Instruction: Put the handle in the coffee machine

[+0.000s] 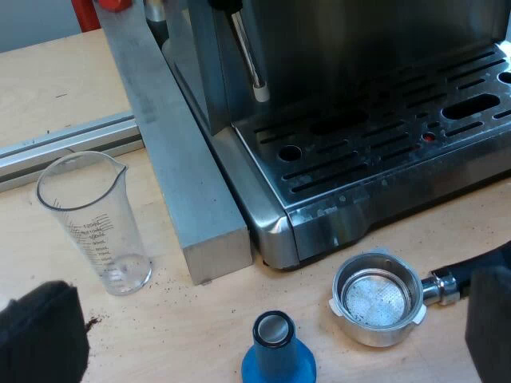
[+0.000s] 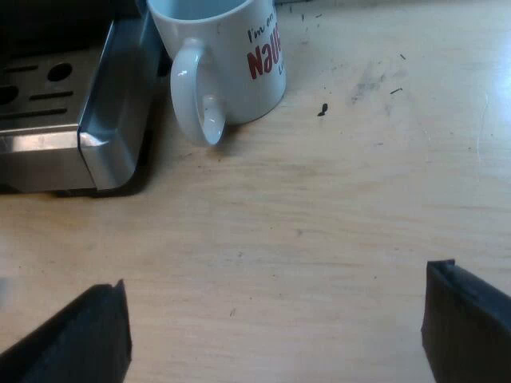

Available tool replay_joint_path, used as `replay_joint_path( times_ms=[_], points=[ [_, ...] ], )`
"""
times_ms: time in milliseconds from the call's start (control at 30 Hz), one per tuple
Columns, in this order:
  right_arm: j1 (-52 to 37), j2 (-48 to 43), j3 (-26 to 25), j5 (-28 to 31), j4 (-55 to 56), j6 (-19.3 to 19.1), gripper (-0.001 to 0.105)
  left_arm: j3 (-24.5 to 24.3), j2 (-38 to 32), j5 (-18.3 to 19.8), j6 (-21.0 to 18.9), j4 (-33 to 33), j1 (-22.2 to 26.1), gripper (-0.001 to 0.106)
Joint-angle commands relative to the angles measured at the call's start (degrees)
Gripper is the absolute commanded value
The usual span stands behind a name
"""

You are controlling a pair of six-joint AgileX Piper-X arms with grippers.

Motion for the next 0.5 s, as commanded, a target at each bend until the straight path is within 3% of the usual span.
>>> replay_joint_path(
  times_ms=[33, 100, 300, 500],
  points=[
    [0.01, -2.48, -0.34, -0.19, -0.27, -0.19, 0.076, 0.01, -7.97, 1.45, -0.5, -0.66, -0.03, 0.098],
    [0.01, -2.48, -0.34, -0.19, -0.42, -0.19, 0.076, 0.01, -7.97, 3.37, -1.71, -0.66, -0.03, 0.098],
    [1.38, -1.38, -0.63, 2.8, 0.04, 2.37, 0.076, -2.01, -3.62, 3.66, -3.86, 2.25, -0.03, 0.098],
    [7.43, 6.16, -7.07, 2.81, 4.69, 2.35, 0.075, -7.05, 5.29, 3.44, -3.61, 4.05, -0.55, 0.098]
  ],
)
